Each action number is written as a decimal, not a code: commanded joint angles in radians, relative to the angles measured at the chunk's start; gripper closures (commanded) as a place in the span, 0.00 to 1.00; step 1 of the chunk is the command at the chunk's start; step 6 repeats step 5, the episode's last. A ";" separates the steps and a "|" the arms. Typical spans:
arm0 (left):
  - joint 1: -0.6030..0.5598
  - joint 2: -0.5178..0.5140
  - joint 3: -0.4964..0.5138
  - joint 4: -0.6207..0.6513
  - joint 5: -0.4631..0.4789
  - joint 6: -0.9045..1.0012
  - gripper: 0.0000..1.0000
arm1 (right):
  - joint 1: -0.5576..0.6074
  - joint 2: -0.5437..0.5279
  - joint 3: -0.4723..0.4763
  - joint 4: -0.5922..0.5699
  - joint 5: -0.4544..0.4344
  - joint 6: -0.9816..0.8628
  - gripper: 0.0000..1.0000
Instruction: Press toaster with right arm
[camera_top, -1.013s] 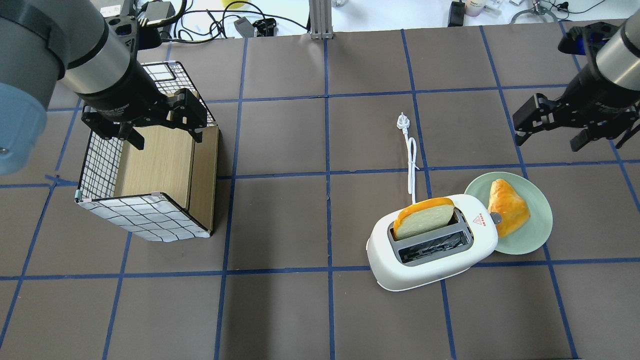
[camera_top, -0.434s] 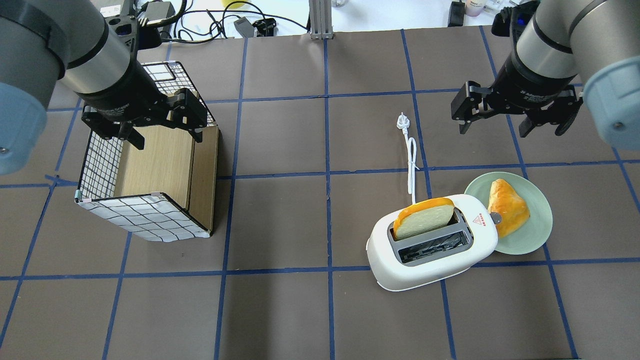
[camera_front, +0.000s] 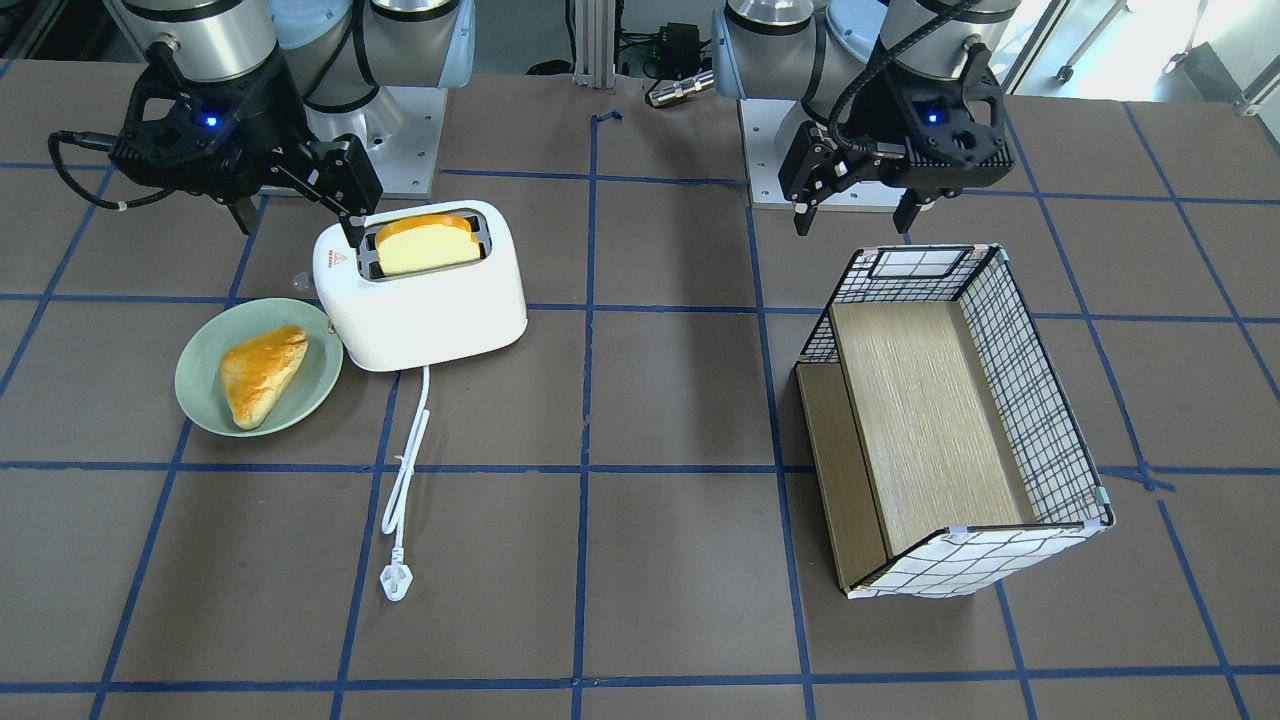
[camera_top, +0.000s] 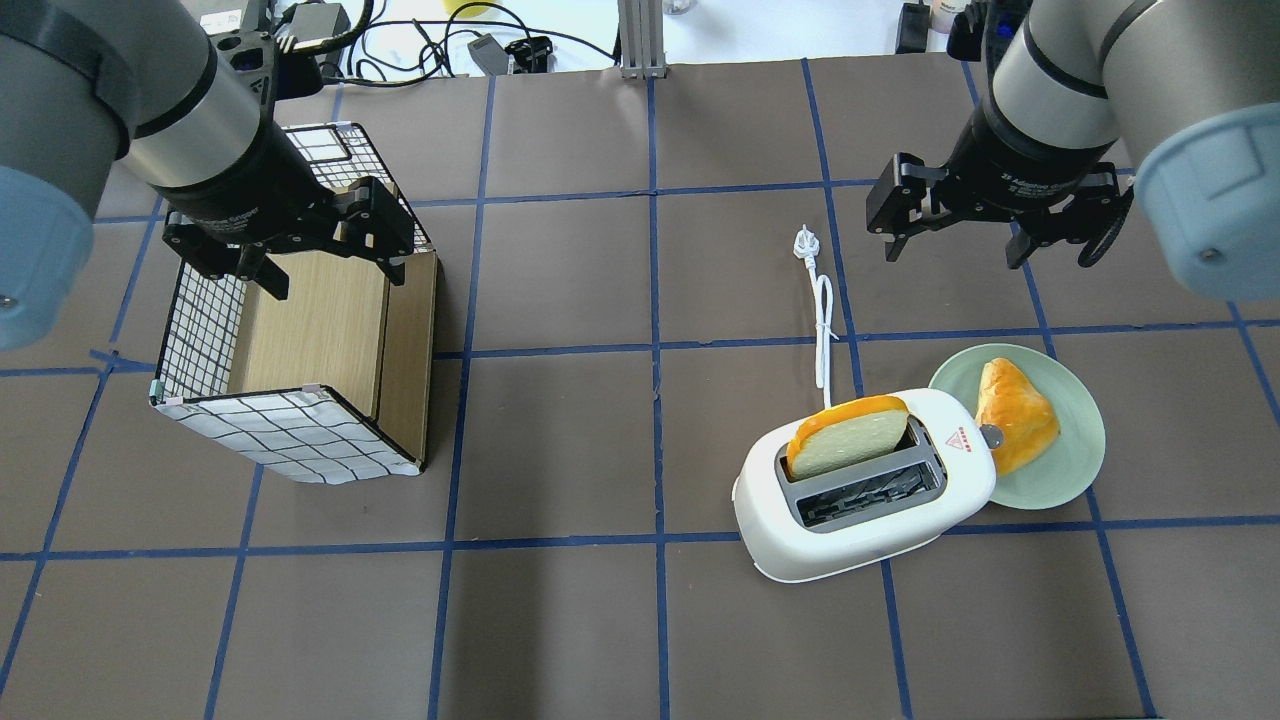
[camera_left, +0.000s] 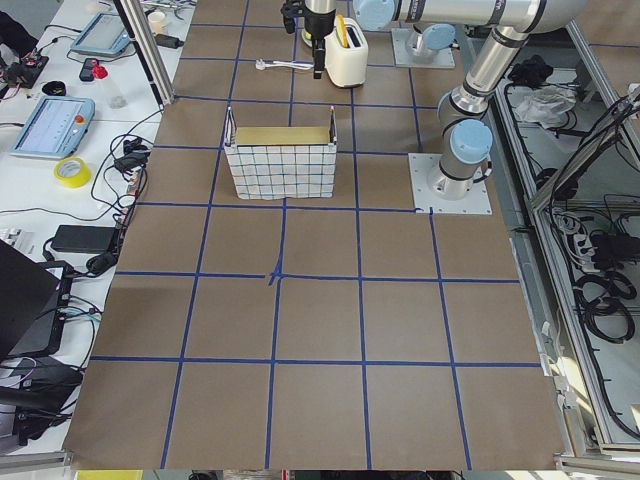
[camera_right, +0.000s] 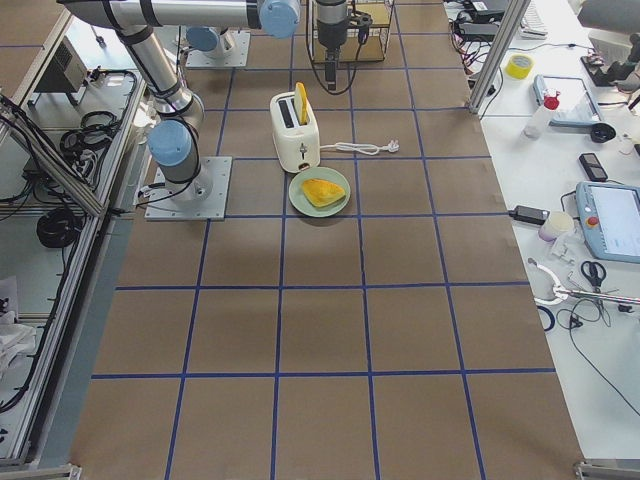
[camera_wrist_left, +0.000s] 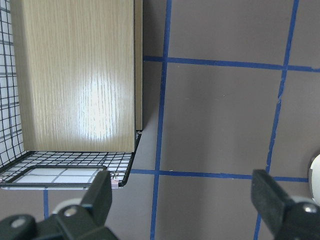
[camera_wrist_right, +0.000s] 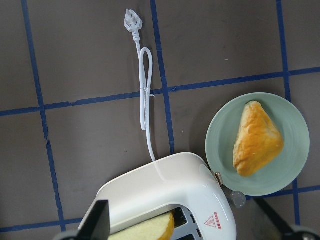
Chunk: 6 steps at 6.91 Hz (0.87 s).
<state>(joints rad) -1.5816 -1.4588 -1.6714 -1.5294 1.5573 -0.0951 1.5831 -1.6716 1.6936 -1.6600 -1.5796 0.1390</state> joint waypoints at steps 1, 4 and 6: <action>0.000 0.000 -0.001 0.000 0.001 0.000 0.00 | 0.006 0.001 0.001 0.002 0.001 0.004 0.00; 0.000 0.000 -0.001 0.000 0.001 0.000 0.00 | 0.005 0.001 0.005 -0.001 -0.011 0.005 0.00; 0.000 0.000 0.001 0.000 0.001 0.000 0.00 | 0.005 0.001 0.004 -0.001 -0.010 0.005 0.00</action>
